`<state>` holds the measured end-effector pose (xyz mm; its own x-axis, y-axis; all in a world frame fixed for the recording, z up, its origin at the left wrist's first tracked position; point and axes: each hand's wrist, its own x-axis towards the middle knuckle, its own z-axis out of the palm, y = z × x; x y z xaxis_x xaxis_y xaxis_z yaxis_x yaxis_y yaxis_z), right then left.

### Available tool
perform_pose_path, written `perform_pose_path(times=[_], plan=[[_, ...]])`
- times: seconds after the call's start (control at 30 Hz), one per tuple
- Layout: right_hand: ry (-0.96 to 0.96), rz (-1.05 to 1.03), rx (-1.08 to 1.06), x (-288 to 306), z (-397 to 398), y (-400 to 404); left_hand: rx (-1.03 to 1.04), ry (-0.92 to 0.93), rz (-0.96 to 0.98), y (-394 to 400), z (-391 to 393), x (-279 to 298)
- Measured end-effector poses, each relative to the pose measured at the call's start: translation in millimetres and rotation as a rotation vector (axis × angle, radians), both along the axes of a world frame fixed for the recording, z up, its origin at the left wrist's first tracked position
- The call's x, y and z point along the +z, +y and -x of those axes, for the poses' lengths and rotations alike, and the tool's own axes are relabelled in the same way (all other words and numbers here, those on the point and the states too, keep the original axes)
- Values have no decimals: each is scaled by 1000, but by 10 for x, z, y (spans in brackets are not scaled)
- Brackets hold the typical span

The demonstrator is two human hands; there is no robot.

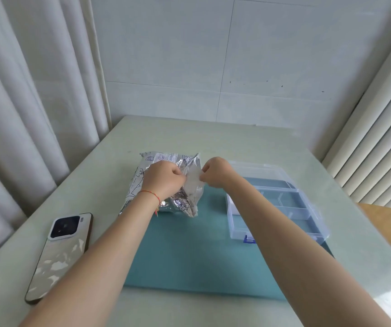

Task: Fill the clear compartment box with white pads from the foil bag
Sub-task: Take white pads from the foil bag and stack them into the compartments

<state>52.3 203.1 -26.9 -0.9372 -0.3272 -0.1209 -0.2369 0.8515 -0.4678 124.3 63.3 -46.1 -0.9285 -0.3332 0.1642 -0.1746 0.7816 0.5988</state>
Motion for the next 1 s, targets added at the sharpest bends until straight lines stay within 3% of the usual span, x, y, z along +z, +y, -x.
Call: perform_pose_path(times=[0.13, 0.2, 0.3, 0.5, 0.7, 1.0], plan=[[11, 175, -90, 115, 63, 129, -6, 77, -111, 14, -50, 0], [-71, 216, -60, 148, 46, 178, -13, 131, -136, 28, -76, -17], [-169, 204, 67, 137, -35, 171, -8, 250, -190, 31, -70, -35], [-72, 167, 134, 26, -53, -10, -35, 446, -214, 46, -78, -64], [-81, 321, -12, -71, -24, -154, -38, 251, -613, -27, -59, -72], [-69, 364, -100, -99, 1, -206, 29, 240, -663, -41, -46, -83]])
